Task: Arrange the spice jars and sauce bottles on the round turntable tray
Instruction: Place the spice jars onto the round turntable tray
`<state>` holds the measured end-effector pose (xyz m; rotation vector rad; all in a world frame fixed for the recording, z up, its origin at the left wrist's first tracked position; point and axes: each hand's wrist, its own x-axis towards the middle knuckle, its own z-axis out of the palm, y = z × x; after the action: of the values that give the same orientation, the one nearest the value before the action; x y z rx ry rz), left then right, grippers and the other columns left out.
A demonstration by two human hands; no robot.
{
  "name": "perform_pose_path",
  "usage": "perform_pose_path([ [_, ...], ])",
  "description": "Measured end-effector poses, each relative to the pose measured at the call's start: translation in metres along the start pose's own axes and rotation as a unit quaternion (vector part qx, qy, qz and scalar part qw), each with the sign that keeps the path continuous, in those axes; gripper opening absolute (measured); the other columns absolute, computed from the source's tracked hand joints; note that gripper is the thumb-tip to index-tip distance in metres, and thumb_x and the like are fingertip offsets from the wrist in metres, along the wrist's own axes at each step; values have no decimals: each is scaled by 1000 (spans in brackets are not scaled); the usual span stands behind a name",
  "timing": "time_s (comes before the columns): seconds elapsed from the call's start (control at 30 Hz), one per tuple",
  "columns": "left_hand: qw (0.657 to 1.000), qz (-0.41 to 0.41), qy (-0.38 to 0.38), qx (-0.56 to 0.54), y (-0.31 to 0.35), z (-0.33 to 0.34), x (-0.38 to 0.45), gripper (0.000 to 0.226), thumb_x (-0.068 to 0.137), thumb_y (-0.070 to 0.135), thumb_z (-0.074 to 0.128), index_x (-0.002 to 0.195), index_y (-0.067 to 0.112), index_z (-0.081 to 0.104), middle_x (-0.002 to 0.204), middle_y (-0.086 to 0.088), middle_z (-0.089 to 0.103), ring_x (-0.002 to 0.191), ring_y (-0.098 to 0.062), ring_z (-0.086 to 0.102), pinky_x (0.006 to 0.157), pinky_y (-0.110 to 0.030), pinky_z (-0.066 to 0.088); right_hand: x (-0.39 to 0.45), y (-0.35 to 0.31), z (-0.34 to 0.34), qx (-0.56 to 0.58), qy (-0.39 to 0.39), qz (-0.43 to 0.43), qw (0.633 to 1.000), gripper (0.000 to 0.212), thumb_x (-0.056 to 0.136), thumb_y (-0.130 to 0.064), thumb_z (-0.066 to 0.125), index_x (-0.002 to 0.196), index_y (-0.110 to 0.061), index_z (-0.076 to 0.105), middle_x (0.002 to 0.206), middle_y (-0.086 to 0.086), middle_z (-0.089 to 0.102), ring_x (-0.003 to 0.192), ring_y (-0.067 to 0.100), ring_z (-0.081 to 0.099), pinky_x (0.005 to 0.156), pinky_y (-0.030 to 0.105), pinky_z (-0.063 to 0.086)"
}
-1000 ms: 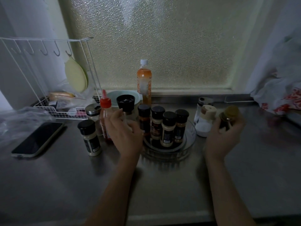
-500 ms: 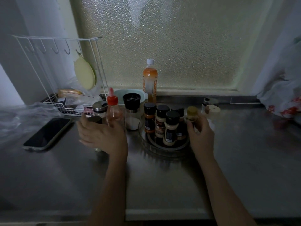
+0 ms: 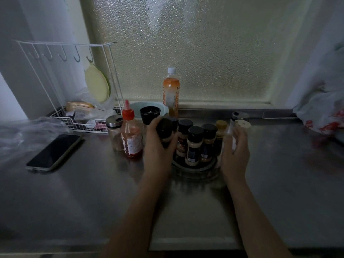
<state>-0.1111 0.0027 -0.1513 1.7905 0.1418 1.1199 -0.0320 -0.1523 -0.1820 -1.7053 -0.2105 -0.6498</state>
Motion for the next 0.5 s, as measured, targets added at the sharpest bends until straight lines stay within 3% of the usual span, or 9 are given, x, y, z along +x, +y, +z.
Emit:
perform_pose_path([
  [0.07,998,2,-62,1,-6,3,2,61,78,15,72,116,43,34,112,26,47,112,-1,52,99,-33,48,4,1,-1,-25,78,-23,996,43,94,-15,51,135,-7,42,136,9,50,123,18,46,93,-1,29],
  [0.1,997,-3,-79,-2,-10,4,3,58,78,16,72,115,42,35,110,25,49,111,-1,54,97,-33,49,7,2,-3,-44,120,-23,992,48,90,-16,54,135,-6,41,136,12,48,124,22,44,97,4,30],
  [0.17,995,-12,-102,-3,-16,9,4,53,79,16,70,118,32,38,111,18,53,109,-2,55,95,-33,50,16,9,-5,-76,169,2,983,59,83,-18,58,137,-5,38,140,15,45,129,29,40,105,25,33],
  [0.2,994,-11,-109,6,-18,11,3,52,80,16,69,120,29,39,113,13,54,110,-5,55,95,-33,50,21,14,-6,-80,164,23,983,64,81,-18,60,138,-4,36,141,17,44,130,32,40,106,33,35],
  [0.27,993,-2,-110,35,-24,14,4,50,82,17,68,122,24,40,118,6,53,111,-9,53,96,-25,47,30,24,-5,-68,119,82,987,67,81,-17,65,139,-3,34,139,18,46,127,34,46,98,32,38],
  [0.37,992,24,-95,79,-28,14,5,48,82,22,68,124,17,43,116,6,48,107,1,42,88,3,32,39,35,-3,-67,62,128,988,65,82,-17,69,138,-7,37,135,17,52,120,32,52,85,27,37],
  [0.5,986,78,-87,118,-29,11,4,40,86,34,59,120,17,48,119,0,49,109,-4,43,86,3,29,43,43,-1,-98,55,131,985,56,79,-21,71,127,-6,47,125,18,58,112,34,57,82,33,43],
])
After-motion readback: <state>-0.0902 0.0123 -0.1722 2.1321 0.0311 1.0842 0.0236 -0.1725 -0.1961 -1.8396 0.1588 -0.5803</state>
